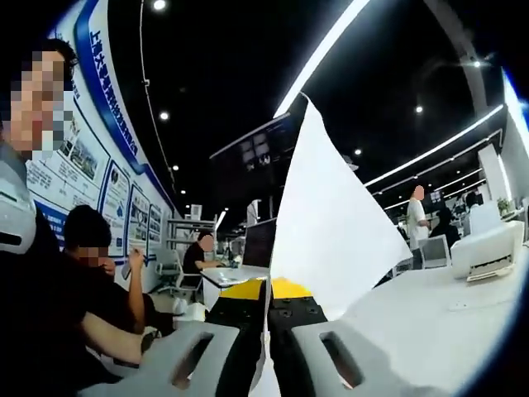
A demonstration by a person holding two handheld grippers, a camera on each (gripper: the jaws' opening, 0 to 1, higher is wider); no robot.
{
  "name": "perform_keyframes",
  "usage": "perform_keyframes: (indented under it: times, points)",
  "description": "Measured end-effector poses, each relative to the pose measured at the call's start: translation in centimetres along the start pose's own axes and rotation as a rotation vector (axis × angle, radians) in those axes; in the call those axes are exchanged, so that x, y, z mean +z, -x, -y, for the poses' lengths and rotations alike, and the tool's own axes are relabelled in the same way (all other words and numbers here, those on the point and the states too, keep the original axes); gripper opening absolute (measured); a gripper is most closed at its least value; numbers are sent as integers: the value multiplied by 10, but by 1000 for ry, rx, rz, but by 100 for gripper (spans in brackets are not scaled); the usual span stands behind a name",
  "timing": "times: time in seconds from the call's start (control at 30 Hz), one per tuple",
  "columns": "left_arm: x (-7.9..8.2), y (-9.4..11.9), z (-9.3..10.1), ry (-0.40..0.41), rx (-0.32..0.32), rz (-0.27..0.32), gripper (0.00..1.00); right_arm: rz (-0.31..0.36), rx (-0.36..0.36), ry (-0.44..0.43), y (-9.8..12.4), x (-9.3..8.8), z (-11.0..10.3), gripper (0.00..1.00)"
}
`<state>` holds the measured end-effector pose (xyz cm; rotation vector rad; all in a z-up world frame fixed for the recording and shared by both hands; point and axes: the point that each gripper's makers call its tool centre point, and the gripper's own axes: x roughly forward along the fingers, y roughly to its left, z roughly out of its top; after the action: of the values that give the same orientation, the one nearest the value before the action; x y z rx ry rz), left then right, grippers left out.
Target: Organize the stack of printing papers by aligning and flattening the scattered papers on the table
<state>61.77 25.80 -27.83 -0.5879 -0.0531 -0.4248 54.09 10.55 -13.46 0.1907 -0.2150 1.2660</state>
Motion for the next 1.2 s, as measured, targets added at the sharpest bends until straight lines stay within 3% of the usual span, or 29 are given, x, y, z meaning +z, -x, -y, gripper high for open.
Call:
perform_keyframes:
  times: [0.23,0.5,0.67,0.73,1.03,1.2]
  points:
    - [0,0,0,2,-1,-1,13,-80,15,49,4,-23,-5,0]
    - [0,0,0,4,-2,0,13,-142,-41,35,18,-54,19,0]
    - [0,0,0,2,-1,0,13,-157,-112,-20,30,-72,42,0]
    - [0,0,0,1,1,-1,13,-138,-153,-97,36,-76,58,0]
    - [0,0,0,1,2,0,13,-72,-199,-255,43,-77,75,0]
    - [0,0,0,3,1,1,13,-105,-245,-264,40,-90,85,0]
